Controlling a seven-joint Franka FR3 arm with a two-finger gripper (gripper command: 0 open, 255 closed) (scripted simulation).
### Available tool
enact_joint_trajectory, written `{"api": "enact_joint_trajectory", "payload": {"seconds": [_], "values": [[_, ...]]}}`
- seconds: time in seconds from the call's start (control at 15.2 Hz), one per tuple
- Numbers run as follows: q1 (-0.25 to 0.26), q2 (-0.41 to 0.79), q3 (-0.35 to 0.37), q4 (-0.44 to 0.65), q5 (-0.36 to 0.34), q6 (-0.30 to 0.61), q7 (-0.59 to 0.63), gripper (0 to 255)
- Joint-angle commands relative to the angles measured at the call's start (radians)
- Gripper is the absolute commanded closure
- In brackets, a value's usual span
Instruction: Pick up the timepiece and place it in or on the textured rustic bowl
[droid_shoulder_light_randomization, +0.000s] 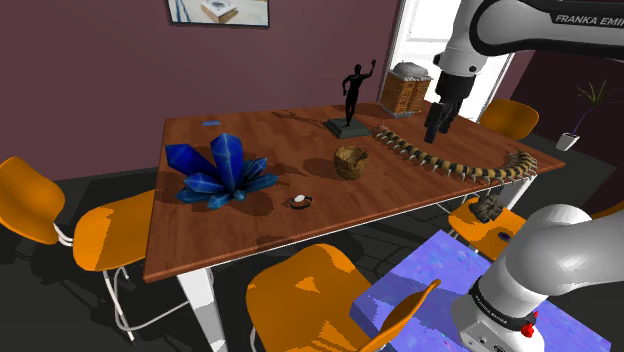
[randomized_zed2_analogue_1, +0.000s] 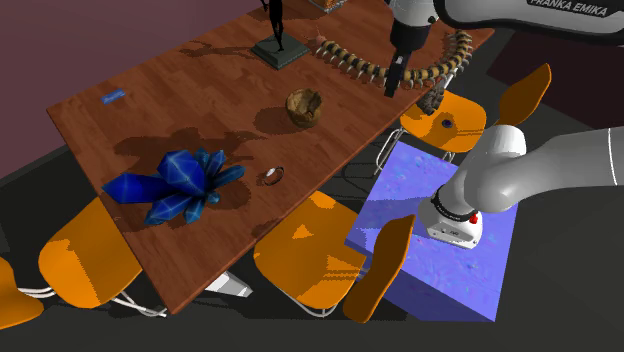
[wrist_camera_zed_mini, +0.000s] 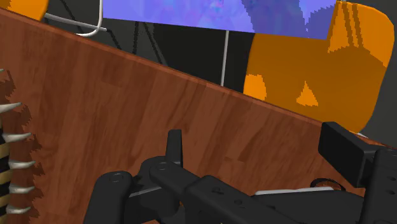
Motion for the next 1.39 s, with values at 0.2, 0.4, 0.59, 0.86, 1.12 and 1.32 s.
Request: {"api": "enact_joint_trajectory", "payload": {"seconds": [0.2,0.4,0.59,0.86,1.12,1.32], "values": [[0.014,0.031,0.062,-0.038,0.019,0.083,0.075,0],[0.028,0.078,0.123,-0.062,0.031,0.166,0.151,0],[0.039,0.140,0.183,-0.071,0.036,0.248,0.229,0],[0.046,0.245,0.264,-0.061,0.026,0.353,0.336,0],[0.044,0.371,0.342,-0.025,-0.012,0.445,0.454,0],[0.039,0.478,0.397,0.019,-0.063,0.502,0.552,0]]}}
